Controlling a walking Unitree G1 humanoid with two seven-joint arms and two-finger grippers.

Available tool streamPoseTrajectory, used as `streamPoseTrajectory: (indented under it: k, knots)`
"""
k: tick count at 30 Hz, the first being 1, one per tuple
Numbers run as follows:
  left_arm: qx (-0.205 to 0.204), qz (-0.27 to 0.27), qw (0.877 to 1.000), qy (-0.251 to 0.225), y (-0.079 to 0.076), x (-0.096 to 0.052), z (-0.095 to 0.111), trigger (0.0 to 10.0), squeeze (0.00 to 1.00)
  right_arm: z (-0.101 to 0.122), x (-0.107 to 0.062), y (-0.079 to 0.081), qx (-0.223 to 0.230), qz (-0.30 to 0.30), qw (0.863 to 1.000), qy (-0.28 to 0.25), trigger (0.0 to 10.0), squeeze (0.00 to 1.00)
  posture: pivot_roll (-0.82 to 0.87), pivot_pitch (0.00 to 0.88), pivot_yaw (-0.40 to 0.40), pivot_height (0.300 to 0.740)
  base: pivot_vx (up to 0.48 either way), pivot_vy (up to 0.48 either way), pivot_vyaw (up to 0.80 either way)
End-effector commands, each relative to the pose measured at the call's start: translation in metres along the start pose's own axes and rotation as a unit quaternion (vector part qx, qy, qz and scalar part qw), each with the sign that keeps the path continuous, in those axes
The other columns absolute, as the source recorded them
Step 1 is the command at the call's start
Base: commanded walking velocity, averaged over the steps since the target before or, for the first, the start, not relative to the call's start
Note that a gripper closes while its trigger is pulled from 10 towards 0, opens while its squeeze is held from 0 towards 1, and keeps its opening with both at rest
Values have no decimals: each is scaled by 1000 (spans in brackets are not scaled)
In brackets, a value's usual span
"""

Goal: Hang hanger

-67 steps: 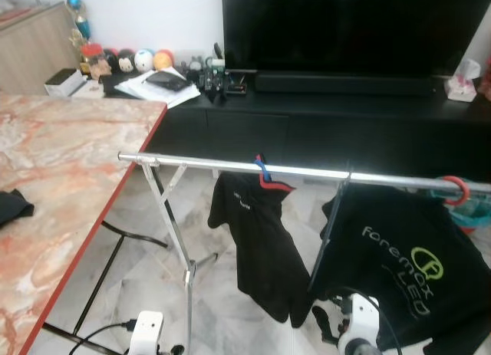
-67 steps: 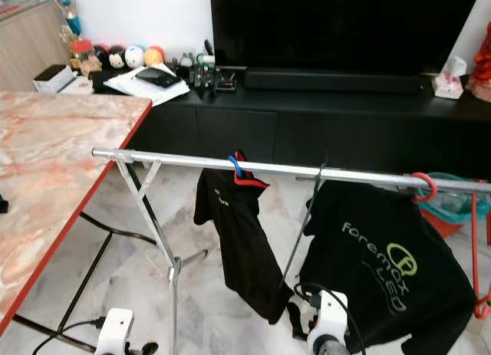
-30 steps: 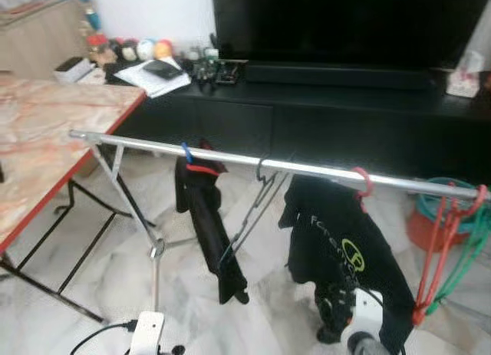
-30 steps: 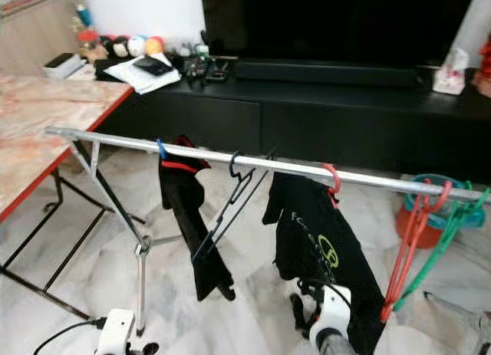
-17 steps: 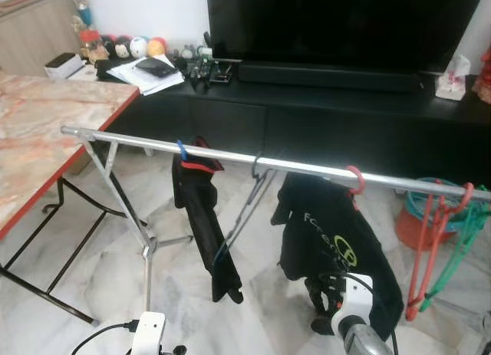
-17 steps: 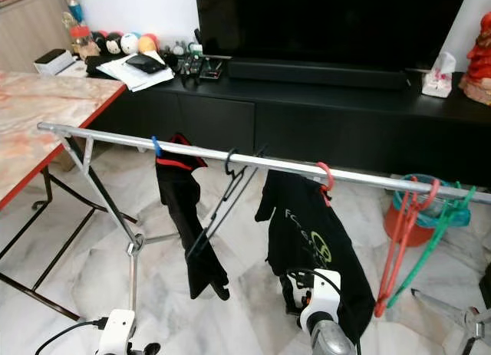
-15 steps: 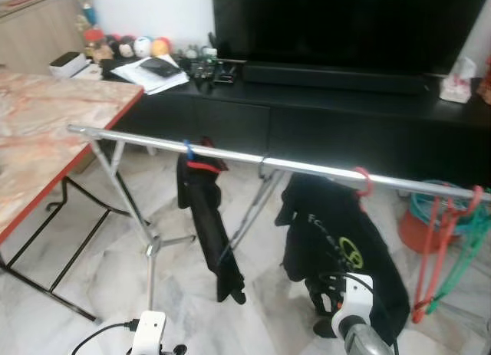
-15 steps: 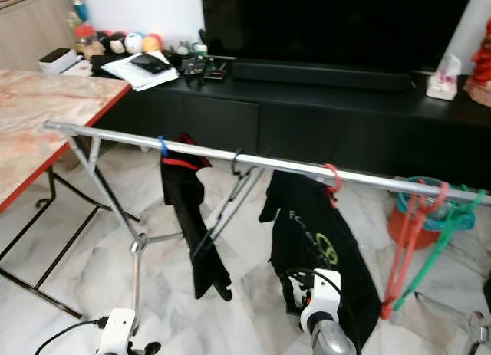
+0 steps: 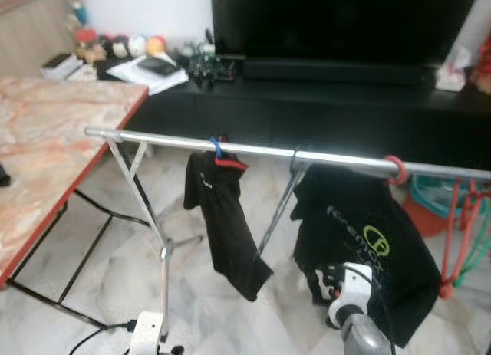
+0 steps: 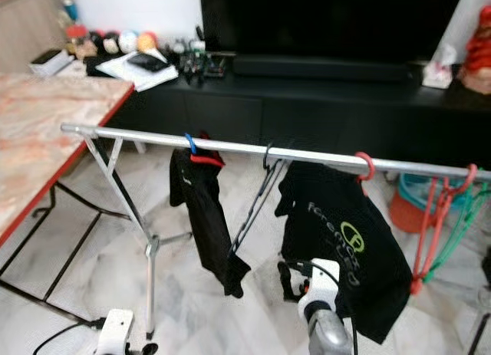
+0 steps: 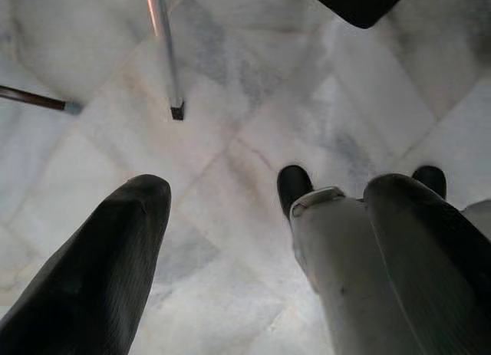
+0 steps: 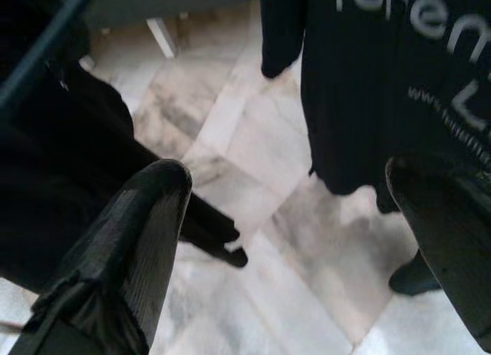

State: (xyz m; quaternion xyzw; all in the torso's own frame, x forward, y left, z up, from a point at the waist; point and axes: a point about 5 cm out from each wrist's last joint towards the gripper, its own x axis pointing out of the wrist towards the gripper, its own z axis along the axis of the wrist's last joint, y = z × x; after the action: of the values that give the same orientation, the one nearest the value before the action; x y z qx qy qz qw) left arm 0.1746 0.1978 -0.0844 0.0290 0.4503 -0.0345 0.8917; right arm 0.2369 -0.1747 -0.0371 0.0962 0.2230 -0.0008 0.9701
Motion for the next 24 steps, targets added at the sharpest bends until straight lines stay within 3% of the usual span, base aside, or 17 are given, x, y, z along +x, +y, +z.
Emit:
streamPoseTrajectory:
  k: [1,8,10,11,13,16,19,20,24]
  knots:
    - [12,3,1000,7,2,-1,-3,10000,0,12,5,1,0,-3,1000,-26,10000,0,-51,0,23,740,0,0,0]
    - [11,6,1000,9,3,-1,-4,10000,0,48,13,-3,-12,-18,994,-103,10000,0,-48,0,20,740,0,0,0]
    - [11,7,1000,10,3,-1,-5,10000,0,59,12,-5,-47,-18,991,-126,10000,0,-48,0,20,740,0,0,0]
    - [9,8,1000,9,4,-1,-5,10000,0,72,10,-7,-50,-24,987,-153,10000,0,-48,0,20,740,0,0,0]
    - [9,9,1000,9,4,-2,-5,10000,0,76,8,-7,-53,-24,985,-161,10000,0,-48,0,20,740,0,0,0]
    - [10,9,1000,11,4,-2,-6,10000,0,95,-8,4,-88,20,975,-202,10000,0,-67,0,19,740,0,0,0]
    - [9,10,1000,11,5,-2,-6,10000,0,104,-17,6,-104,38,972,-207,10000,0,-67,0,19,740,0,0,0]
    - [9,10,1000,11,5,-2,-6,10000,0,104,-17,6,-104,38,972,-207,10000,0,-67,0,19,740,0,0,0]
    - [6,13,1000,10,7,-2,-6,10000,0,141,-34,-3,-141,9,964,-224,10000,0,-78,0,23,740,0,0,0]
